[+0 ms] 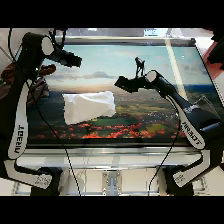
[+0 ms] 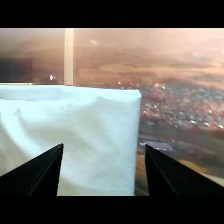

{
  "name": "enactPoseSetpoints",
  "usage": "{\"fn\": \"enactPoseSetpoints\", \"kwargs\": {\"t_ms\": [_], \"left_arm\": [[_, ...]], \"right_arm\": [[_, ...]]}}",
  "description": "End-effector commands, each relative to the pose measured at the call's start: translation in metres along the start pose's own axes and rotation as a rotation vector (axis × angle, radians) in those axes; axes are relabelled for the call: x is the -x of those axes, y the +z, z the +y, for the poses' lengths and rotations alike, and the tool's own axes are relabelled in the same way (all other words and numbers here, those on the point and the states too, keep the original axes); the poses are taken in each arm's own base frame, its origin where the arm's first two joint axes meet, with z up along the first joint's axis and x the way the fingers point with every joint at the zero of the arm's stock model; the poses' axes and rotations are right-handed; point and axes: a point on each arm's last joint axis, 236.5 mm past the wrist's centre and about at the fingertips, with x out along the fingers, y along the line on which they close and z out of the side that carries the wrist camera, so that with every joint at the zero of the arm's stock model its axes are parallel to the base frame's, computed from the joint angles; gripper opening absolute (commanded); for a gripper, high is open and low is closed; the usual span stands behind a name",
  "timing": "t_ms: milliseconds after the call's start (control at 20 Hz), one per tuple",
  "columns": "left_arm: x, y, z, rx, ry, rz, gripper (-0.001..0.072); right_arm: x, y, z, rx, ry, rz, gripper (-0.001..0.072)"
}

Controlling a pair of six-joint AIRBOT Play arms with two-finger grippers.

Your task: Fold the shirts.

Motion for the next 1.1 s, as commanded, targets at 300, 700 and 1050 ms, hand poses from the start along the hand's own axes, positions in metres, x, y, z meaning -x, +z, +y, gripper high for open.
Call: {"fn": "enactPoseSetpoints", "kwargs": {"t_ms": [300,700,1050], "left_arm": [[0.0,0.003,0.001,0.003,0.001,-0.012,0.0584],[0.0,0.003,0.001,0.003,0.001,-0.011,0.0584],[0.0,-0.003,0.003,-0.006,0.011,0.011,0.0584]], "right_arm": [[-0.071,-0.061,-0.023,-0.23,0.168,0.245,0.0676],[-0.112,-0.102,0.025,-0.167,0.229,0.263,0.0591],[-0.097,-0.064,0.055,-0.141,0.362,0.134,0.0029]]}}
